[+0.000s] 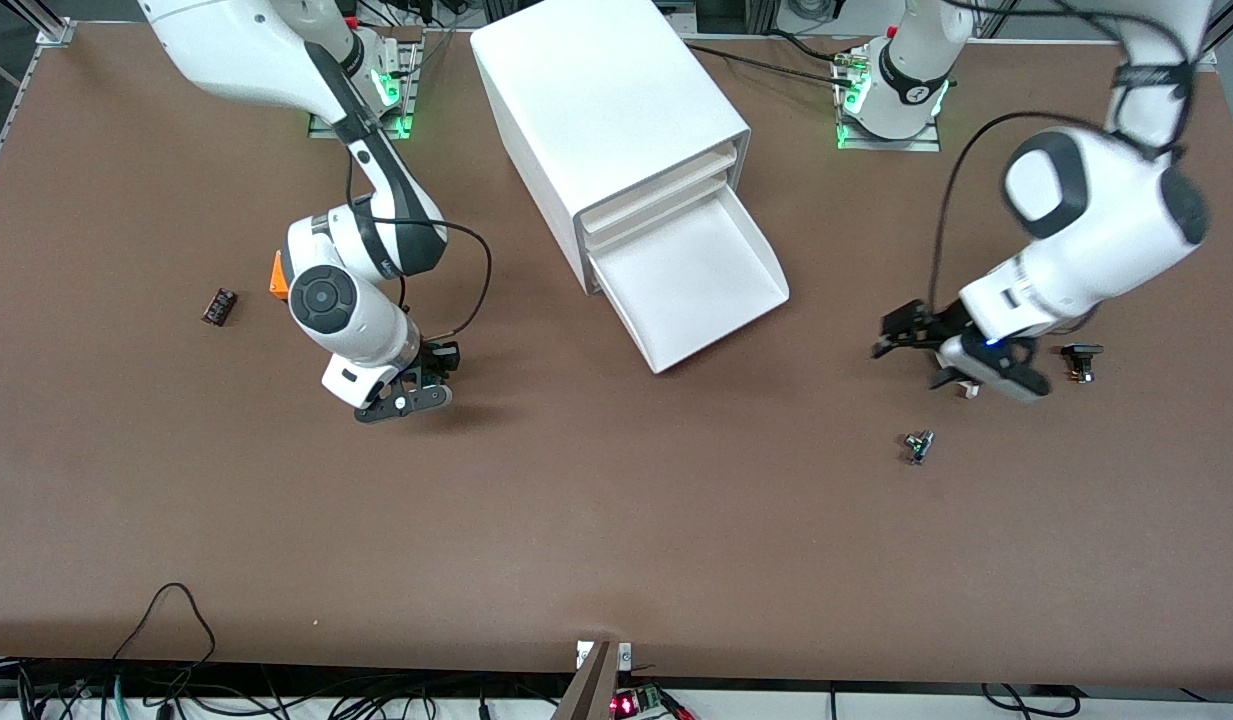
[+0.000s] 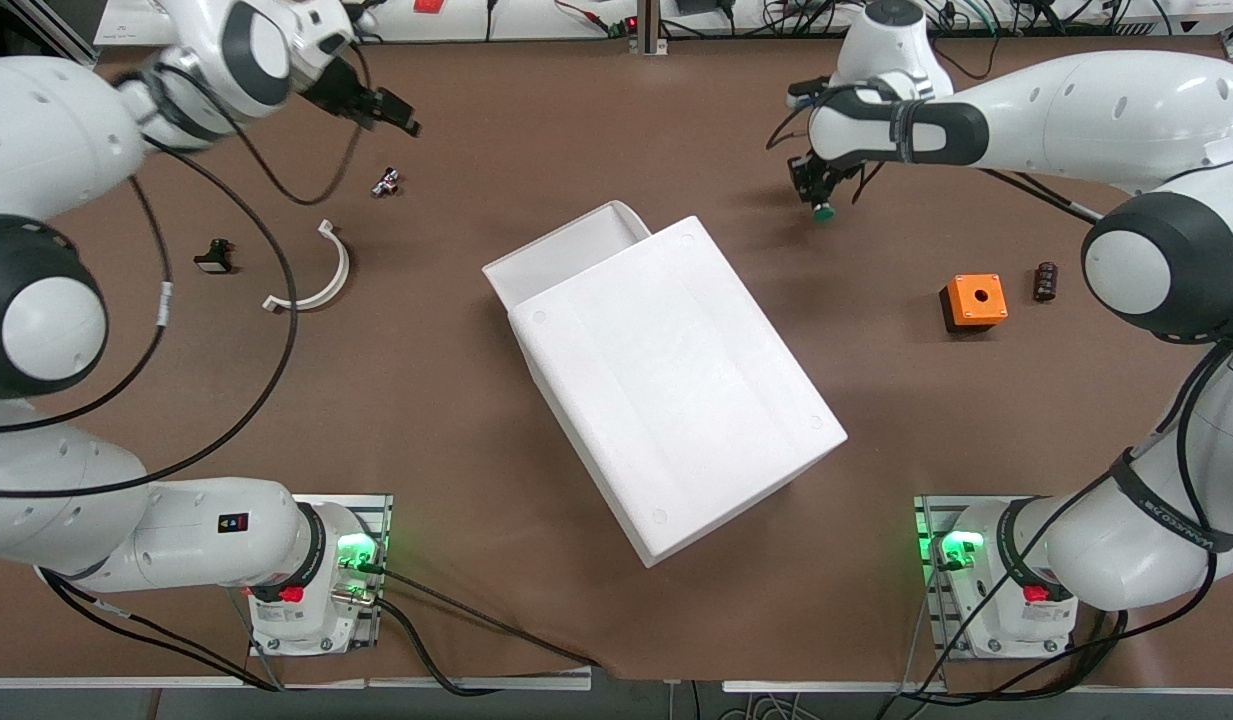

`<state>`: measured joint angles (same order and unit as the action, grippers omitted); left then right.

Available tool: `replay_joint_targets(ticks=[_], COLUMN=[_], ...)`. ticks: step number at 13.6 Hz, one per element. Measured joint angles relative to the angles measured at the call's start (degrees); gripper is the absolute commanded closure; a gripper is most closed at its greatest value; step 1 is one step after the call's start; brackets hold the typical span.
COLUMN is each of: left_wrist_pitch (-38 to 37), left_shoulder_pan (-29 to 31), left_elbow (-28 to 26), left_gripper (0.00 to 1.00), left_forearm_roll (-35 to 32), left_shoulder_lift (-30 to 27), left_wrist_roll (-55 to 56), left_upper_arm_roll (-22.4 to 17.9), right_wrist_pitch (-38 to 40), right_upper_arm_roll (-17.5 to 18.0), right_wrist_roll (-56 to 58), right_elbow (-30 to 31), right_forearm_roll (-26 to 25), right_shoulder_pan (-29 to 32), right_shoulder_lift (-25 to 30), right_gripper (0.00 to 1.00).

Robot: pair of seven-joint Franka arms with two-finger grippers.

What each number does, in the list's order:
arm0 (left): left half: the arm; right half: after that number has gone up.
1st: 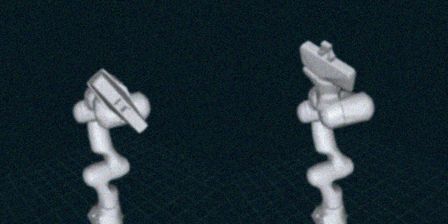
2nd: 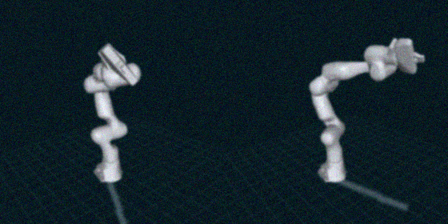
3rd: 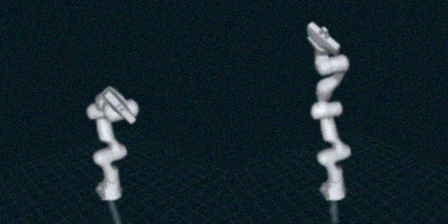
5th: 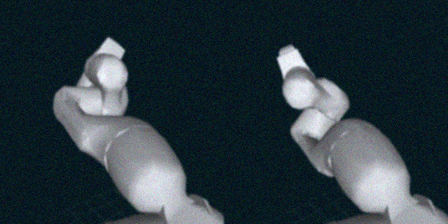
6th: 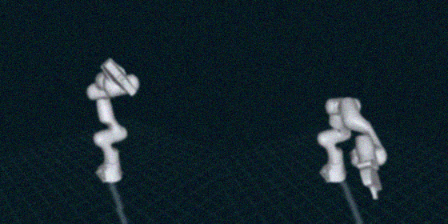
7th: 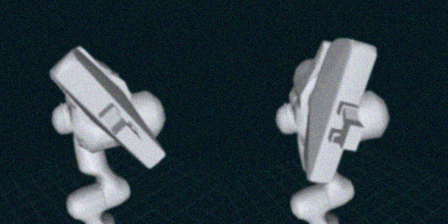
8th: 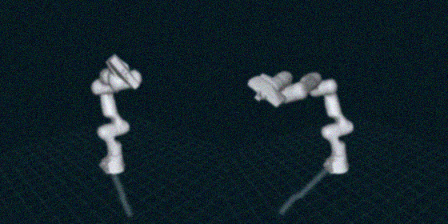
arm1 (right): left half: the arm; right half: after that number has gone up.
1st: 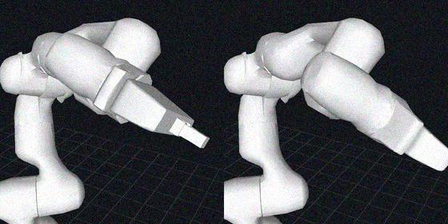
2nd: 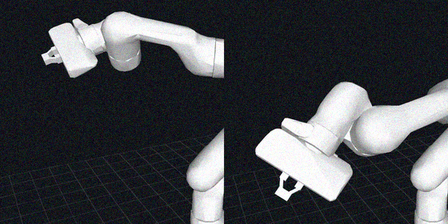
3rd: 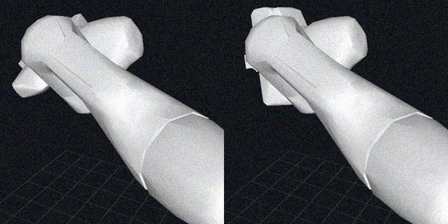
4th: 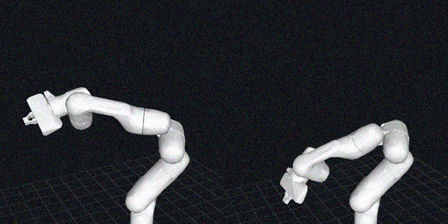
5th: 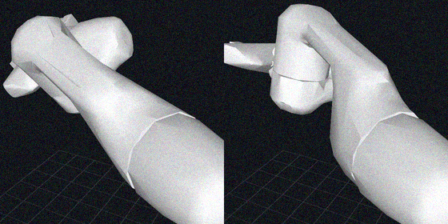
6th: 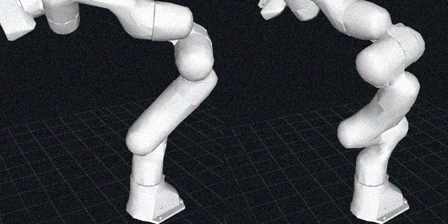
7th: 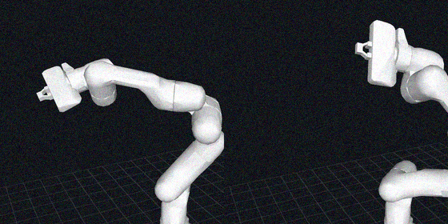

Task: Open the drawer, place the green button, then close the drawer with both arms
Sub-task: 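Lift the green button with the right gripper while the left gripper withdraws, then carry the green button with the right gripper over the open drawer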

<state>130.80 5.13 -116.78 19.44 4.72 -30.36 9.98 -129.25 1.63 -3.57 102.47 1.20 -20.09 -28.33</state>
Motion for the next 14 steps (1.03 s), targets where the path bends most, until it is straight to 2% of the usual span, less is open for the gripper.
replay_joint_targets(ticks=[3, 7, 10, 14], left_wrist_pitch=[-13.48, -28.72, -32.16, -32.24], left_shoulder_pan=[1.33, 2.03, 2.14, 2.2], left_elbow=[6.49, 14.66, 16.36, 16.38], left_gripper=[0.0, 0.0, 0.0, 0.0], left_forearm_roll=[-10.51, -18.4, -20.11, -20.14], left_shoulder_lift=[-6.1, -8.4, -8.18, -7.51], left_wrist_roll=[0.24, 5.82, 8.74, 9.73], left_upper_arm_roll=[-1.04, -1.12, -1.14, -1.16], right_wrist_pitch=[6.79, 9.3, 9.29, 9.28], right_upper_arm_roll=[1.66, 2.86, 6.23, 8.0], right_wrist_roll=[5.65, 12.14, 21.53, 37.89], right_elbow=[-7.51, -13.52, -16.96, -22.16], right_forearm_roll=[0.02, 0.03, 0.03, 0.04], right_shoulder_pan=[-1.87, -7.63, -9.37, -13.85], right_shoulder_lift=[0.38, 0.27, 0.01, -3.23], right_gripper=[0.71, 0.71, 0.71, 0.71])
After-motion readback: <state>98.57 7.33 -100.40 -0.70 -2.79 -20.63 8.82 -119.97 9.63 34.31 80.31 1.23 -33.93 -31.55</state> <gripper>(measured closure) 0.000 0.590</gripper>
